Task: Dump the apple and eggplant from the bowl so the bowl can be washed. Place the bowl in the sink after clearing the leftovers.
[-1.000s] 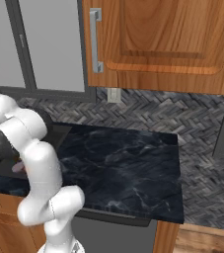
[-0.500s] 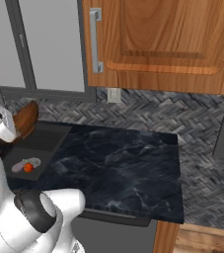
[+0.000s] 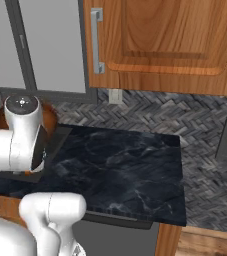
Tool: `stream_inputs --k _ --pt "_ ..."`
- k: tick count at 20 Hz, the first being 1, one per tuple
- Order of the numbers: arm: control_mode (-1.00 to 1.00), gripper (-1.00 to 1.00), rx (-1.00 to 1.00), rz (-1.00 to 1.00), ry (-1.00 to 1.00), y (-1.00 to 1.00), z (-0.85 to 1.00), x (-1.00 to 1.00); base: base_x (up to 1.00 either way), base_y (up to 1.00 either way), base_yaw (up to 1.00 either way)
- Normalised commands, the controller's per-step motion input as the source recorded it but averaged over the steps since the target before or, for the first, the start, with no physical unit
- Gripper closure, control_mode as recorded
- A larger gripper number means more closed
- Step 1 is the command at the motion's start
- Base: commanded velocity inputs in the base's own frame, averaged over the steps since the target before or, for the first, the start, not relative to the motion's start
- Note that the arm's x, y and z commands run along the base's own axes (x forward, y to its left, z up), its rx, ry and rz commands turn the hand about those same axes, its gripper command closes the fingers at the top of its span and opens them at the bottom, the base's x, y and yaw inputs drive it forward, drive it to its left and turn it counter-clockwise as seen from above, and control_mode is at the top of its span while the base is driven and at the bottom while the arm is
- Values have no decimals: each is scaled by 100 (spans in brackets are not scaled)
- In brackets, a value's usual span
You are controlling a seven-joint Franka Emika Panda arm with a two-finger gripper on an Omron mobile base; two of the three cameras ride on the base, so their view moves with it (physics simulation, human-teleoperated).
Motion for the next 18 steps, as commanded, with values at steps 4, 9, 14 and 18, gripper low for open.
stream_inputs --k 4,9,14,18 --pt "-100 100 32 35 31 -43 -1 3 0 0 0" --pt "-100 100 -4 11 27 1 -17 27 0 0 0" --pt "-100 100 0 0 1 0 -1 4 0 0 0" --pt "-100 100 0 0 0 1 0 0 0 0 0"
